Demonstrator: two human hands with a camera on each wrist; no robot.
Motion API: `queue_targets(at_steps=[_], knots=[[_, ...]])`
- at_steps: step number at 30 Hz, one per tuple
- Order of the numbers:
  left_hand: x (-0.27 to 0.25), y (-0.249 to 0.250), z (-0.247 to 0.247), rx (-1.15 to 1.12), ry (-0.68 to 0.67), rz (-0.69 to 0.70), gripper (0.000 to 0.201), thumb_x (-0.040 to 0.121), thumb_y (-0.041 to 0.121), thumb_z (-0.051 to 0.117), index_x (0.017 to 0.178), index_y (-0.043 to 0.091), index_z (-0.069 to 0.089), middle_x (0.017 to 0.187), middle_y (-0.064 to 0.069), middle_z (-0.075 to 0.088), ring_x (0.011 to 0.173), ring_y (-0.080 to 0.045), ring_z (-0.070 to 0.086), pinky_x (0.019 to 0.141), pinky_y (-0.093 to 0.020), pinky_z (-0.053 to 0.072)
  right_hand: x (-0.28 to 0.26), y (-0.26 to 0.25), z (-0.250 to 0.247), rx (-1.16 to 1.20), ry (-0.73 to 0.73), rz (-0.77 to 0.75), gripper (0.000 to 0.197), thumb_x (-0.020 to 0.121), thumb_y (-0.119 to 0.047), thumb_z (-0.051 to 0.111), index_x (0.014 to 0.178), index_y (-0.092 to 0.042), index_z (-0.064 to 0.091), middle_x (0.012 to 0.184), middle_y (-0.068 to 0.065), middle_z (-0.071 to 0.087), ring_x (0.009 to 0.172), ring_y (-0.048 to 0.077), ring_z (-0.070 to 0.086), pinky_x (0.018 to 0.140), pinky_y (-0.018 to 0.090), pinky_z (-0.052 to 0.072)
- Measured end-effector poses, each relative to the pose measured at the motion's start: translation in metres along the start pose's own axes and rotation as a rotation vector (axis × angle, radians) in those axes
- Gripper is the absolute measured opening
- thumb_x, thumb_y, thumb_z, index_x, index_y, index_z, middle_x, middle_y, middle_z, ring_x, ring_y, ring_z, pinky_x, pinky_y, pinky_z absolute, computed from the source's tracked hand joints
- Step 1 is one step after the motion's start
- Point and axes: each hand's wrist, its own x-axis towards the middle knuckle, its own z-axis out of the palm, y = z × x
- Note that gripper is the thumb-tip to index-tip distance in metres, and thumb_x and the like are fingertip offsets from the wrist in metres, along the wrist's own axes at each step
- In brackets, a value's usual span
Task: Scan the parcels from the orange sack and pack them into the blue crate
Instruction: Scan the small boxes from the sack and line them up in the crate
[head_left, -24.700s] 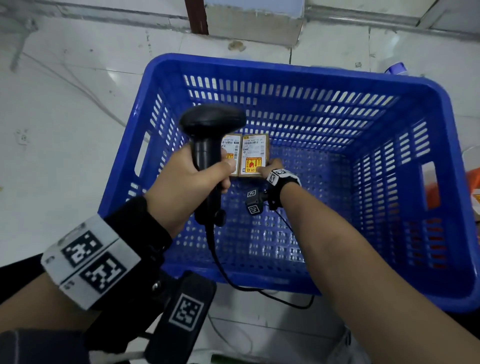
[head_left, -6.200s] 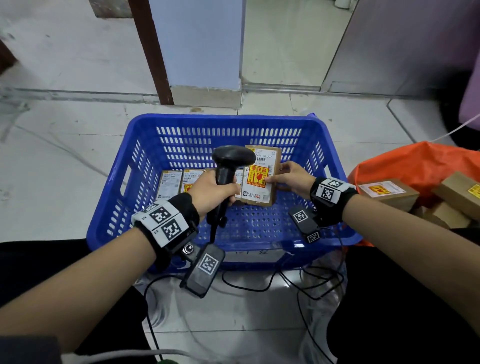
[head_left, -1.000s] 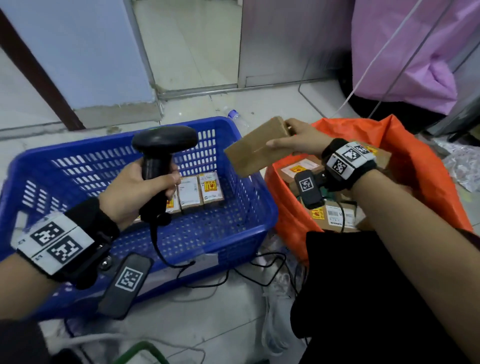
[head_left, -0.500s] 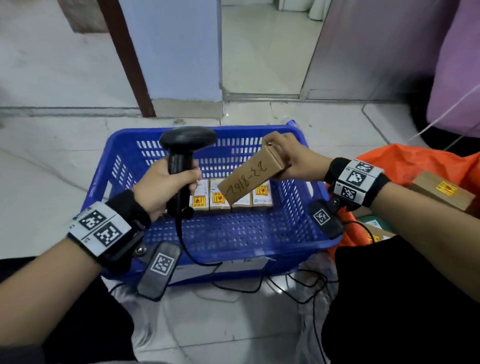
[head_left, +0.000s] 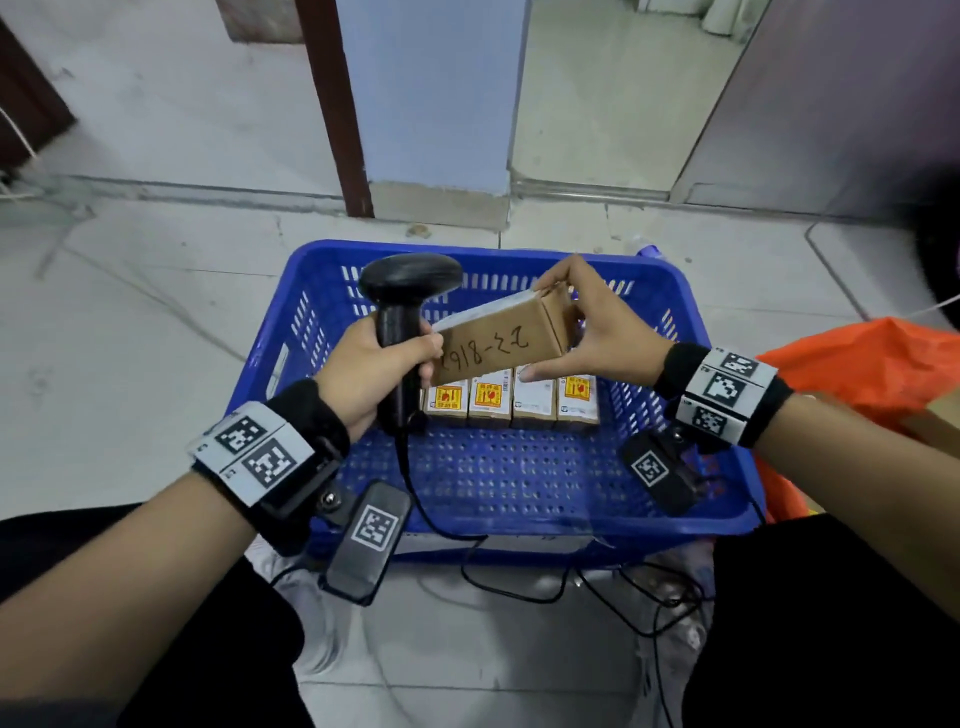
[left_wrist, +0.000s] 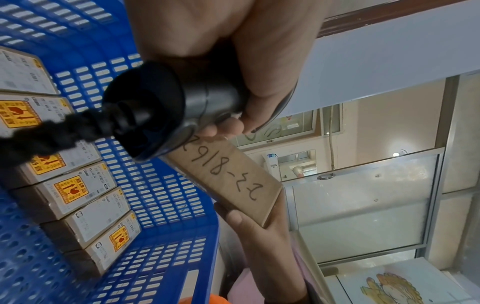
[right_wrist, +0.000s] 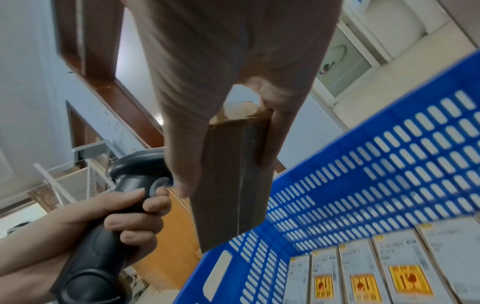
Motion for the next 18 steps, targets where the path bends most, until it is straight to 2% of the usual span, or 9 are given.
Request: queue_targets(at_steps=[2,3,5,8,13,16,18], knots=[[0.000,0.001,0.001,0.020,-0.015,0.001,0.006,0.092,0.003,0.056,0.090,0.008,0.053,0.064,-0.007,0.050,0.056,-0.012,0.049,0.056,-0.021,0.048,0.001,-0.002,0.005,0.042,0.002,0.045,0.083,0.051,-0.062,0.084,0.113,-0.030,0.038,0.122,0.000,0.047,0.107,0.019,0.058,0.077,0.029,0.057],[0.000,0.002,0.001,0.022,-0.021,0.003,0.006,0.092,0.003,0.056,0.090,0.008,0.053,0.063,-0.007,0.050,0.056,-0.013,0.049,0.056,-0.021,0.048,0.000,-0.003,0.007,0.064,0.013,0.067,0.083,0.052,-0.062,0.084,0.112,-0.029,0.038,0.120,-0.002,0.048,0.106,0.018,0.059,0.075,0.028,0.058],[-0.001,0.003,0.003,0.010,-0.026,0.003,0.006,0.092,0.003,0.056,0.091,0.008,0.053,0.063,-0.005,0.052,0.057,-0.014,0.050,0.056,-0.022,0.048,0.000,-0.003,0.010,0.117,0.049,0.102,0.072,0.062,-0.050,0.085,0.111,-0.026,0.039,0.115,-0.005,0.048,0.101,0.016,0.062,0.069,0.023,0.056],[-0.002,0.004,0.005,0.001,-0.033,0.007,0.007,0.091,0.002,0.057,0.092,0.007,0.052,0.067,-0.003,0.054,0.056,-0.012,0.051,0.058,-0.024,0.049,-0.003,0.001,0.012,0.150,0.047,0.137,0.061,0.072,-0.033,0.084,0.112,-0.024,0.038,0.115,0.000,0.047,0.097,0.019,0.063,0.064,0.020,0.053],[-0.003,0.004,0.005,-0.025,-0.020,-0.003,0.008,0.091,0.001,0.057,0.093,0.008,0.053,0.076,-0.006,0.056,0.055,-0.009,0.052,0.057,-0.023,0.050,-0.009,0.007,0.005,0.264,0.085,0.228,0.089,0.067,-0.019,0.088,0.135,-0.019,0.031,0.122,-0.003,0.044,0.106,0.009,0.055,0.072,0.015,0.053],[-0.003,0.004,0.007,-0.041,-0.018,-0.016,0.009,0.091,0.000,0.057,0.094,0.007,0.053,0.075,-0.006,0.055,0.055,-0.009,0.051,0.055,-0.022,0.049,-0.010,0.011,-0.005,0.316,0.122,0.290,0.099,0.057,-0.031,0.089,0.137,-0.021,0.034,0.130,-0.003,0.048,0.116,0.010,0.053,0.080,0.019,0.054],[-0.003,0.004,0.008,-0.031,-0.026,-0.015,0.009,0.091,0.000,0.057,0.092,0.008,0.053,0.074,-0.007,0.053,0.055,-0.010,0.051,0.055,-0.022,0.049,-0.010,0.017,-0.011,0.335,0.126,0.324,0.096,0.055,-0.033,0.089,0.136,-0.019,0.039,0.133,-0.002,0.049,0.120,0.013,0.052,0.084,0.022,0.054]])
